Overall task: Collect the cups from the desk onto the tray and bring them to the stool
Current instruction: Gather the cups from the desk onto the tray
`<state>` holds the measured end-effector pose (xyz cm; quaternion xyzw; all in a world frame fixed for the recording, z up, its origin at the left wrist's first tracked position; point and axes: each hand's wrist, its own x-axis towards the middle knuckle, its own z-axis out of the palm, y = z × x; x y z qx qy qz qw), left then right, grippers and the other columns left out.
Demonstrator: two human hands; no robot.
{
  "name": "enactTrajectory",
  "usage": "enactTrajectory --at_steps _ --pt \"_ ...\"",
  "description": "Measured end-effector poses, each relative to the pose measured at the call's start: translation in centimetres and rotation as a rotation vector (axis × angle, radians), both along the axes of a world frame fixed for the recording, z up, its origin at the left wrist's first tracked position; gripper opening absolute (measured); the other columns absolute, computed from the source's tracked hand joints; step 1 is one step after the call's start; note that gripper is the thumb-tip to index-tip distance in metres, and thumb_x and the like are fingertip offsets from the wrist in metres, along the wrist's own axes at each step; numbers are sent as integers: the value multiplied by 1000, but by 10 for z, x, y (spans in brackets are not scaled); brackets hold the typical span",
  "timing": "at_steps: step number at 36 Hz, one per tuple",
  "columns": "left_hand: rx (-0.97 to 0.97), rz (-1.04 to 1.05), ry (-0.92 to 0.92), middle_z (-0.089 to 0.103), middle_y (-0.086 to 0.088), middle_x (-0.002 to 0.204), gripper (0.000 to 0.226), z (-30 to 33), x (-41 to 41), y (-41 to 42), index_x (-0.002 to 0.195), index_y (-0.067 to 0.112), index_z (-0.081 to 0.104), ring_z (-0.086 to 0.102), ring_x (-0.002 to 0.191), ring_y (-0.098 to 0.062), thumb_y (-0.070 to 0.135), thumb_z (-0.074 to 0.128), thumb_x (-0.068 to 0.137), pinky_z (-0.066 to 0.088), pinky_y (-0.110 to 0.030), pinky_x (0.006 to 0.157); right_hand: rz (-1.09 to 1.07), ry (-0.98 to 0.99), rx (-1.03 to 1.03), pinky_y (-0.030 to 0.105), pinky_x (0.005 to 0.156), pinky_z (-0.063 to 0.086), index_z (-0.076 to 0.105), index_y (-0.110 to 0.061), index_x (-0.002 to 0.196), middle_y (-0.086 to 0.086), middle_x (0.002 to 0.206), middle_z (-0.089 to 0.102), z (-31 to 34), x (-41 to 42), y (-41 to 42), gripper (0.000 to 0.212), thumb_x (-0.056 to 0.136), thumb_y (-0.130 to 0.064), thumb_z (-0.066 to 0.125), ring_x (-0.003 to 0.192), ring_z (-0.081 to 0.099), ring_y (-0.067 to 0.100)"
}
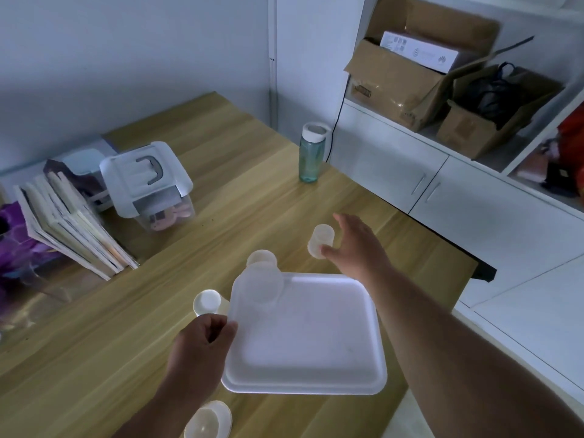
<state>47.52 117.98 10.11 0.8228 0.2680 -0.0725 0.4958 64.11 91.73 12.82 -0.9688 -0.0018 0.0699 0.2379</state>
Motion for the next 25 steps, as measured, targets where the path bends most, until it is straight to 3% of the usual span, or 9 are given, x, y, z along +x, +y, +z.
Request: enactTrajectory --at_steps 9,15,21,25 --pt "40 59 -9 79 6 75 17 -14 13 8 77 27 79 74 75 -25 24 75 93 59 -45 72 108 132 -199 46 113 43 26 -31 161 3 165 33 -44 48 9 83 93 -43 71 142 45 36" --pt "11 71 3 80 2 75 15 -17 14 11 80 24 80 76 77 -28 24 75 94 60 -48 75 127 179 -259 43 108 46 28 -35 162 5 157 42 -56 60 8 77 96 -37 69 137 51 33" --pt "1 64 -1 81 6 74 13 -15 14 13 84 25 80 77 76 -23 24 74 95 62 -47 75 91 111 -272 43 92 55 43 -20 145 12 140 53 -56 56 12 62 92 -32 74 120 64 37" --pt "13 60 -13 79 8 71 14 -13 9 13 81 25 79 75 73 -24 25 75 94 61 -46 73 -8 -10 -199 43 86 53 46 -7 128 15 126 60 -35 45 9 63 83 -36 80 116 62 40"
